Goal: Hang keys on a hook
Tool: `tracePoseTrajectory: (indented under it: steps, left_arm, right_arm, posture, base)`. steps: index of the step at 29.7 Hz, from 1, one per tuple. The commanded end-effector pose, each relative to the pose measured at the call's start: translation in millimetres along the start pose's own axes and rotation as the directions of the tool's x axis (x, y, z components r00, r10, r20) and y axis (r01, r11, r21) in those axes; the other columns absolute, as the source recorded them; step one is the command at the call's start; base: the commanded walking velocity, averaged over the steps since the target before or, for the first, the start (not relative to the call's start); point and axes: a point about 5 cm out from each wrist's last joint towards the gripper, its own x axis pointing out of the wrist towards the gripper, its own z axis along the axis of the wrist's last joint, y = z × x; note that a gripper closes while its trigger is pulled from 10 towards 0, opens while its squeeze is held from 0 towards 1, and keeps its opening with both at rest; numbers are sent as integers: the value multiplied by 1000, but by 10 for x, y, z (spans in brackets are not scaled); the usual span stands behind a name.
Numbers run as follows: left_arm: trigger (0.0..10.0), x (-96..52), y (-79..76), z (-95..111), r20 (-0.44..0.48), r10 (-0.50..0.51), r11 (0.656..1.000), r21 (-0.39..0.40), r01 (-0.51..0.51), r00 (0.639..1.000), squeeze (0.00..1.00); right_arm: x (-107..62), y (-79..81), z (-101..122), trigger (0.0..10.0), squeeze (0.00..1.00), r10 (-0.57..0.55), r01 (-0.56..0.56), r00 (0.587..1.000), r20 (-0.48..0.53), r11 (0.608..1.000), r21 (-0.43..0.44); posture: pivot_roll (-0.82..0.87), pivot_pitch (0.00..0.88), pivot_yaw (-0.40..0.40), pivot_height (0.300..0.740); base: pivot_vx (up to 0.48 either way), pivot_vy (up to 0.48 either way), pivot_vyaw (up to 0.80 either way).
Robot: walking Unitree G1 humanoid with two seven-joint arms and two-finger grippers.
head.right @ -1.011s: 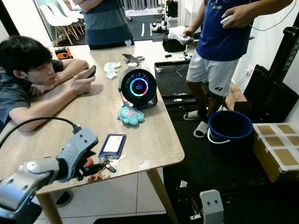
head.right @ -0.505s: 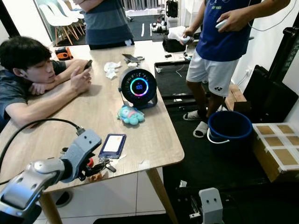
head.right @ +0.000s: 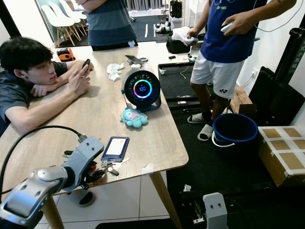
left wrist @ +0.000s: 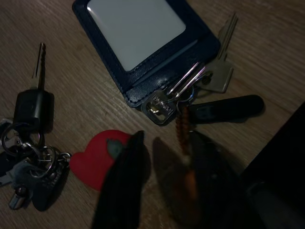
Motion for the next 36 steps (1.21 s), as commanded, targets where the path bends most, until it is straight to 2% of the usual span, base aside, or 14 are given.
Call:
tracePoseTrajectory:
  steps: [1, 7, 9, 11, 12, 14, 15, 16, 20, 23, 25, 28, 33, 36]
  left_arm:
    - [3843, 22, -41, -85, -33, -4, 1000, -15, 3, 999, 0]
    - [2000, 20, -107, -113, -41, -21, 1000, -19, 20, 999, 0]
    - [2000, 17, -112, -113, -40, -21, 1000, -18, 20, 999, 0]
    - [824, 10, -105, -107, -37, -17, 1000, -20, 16, 999, 0]
    - [1647, 3, -95, -98, -33, -14, 1000, -22, 13, 999, 0]
    - [1647, 3, -95, -98, -33, -14, 1000, -22, 13, 999, 0]
    - [4392, -13, -88, -65, -4, -21, 999, -33, 21, 1000, 0]
    - [10000, -40, -81, -2, 54, -36, 997, -66, 39, 998, 0]
    - [10000, -137, -83, 185, 230, -79, 976, -182, 123, 970, 0]
    - [10000, -137, -83, 185, 230, -79, 976, -182, 123, 970, 0]
    - [10000, -181, -88, 277, 310, -83, 960, -229, 159, 947, 0]
    - [10000, -266, -71, 508, 491, -20, 907, -357, 222, 871, 0]
    - [10000, -274, -61, 553, 525, 16, 890, -396, 227, 851, 0]
    - [10000, -296, -26, 637, 586, 106, 849, -474, 233, 803, 0]
  right_arm:
    - [-24, 17, -37, 10000, 0, 3, -3, 1000, -19, 1000, 7]
    - [-30, 13, -39, 10000, 0, 1, -1, 1000, -21, 1000, 8]
    - [-30, 13, -37, 10000, 0, 1, -1, 1000, -20, 1000, 8]
    - [-25, 14, -34, 10000, 0, 2, -2, 1000, -20, 1000, 8]
    - [-20, 13, -32, 10000, 0, 2, -2, 1000, -20, 1000, 8]
    - [-20, 13, -32, 10000, 0, 2, -2, 1000, -20, 1000, 8]
    - [-17, 13, -30, 10000, 0, 2, -2, 1000, -19, 1000, 8]
    - [-15, 12, -28, 10000, 0, 2, -1, 1000, -19, 1000, 8]
    - [-15, 8, -27, 10000, 0, 1, -1, 1000, -19, 1000, 8]
    - [-15, 8, -27, 10000, 0, 1, -1, 1000, -19, 1000, 8]
    - [-15, 6, -26, 10000, 0, 1, -1, 1000, -19, 1000, 7]
    - [-5, 1, -23, 10000, 0, 1, -1, 1000, -19, 1000, 6]
    - [-1, 0, -23, 10000, 0, 2, -2, 1000, -20, 1000, 5]
    - [4, -3, -23, 10000, 0, 4, -4, 1000, -21, 1000, 4]
  posture:
    - [57, 170, 103, 740]
    - [56, 170, 103, 740]
    - [59, 171, 103, 740]
    - [60, 170, 103, 740]
    - [61, 169, 102, 740]
    - [61, 169, 102, 740]
    - [61, 169, 103, 740]
    - [61, 170, 102, 740]
    - [60, 169, 101, 740]
    - [60, 169, 101, 740]
    - [60, 169, 99, 740]
    - [59, 166, 96, 740]
    - [58, 164, 94, 740]
    - [57, 164, 91, 740]
  base:
    - [0, 0, 0]
    - [0, 0, 0]
    - [0, 0, 0]
    - [0, 0, 0]
    - [0, 0, 0]
    - [0, 0, 0]
    - [0, 0, 0]
    - [0, 0, 0]
    - [0, 0, 0]
    - [0, 0, 0]
    - [0, 0, 0]
    - [0, 0, 0]
    - [0, 0, 0]
    - [0, 0, 0]
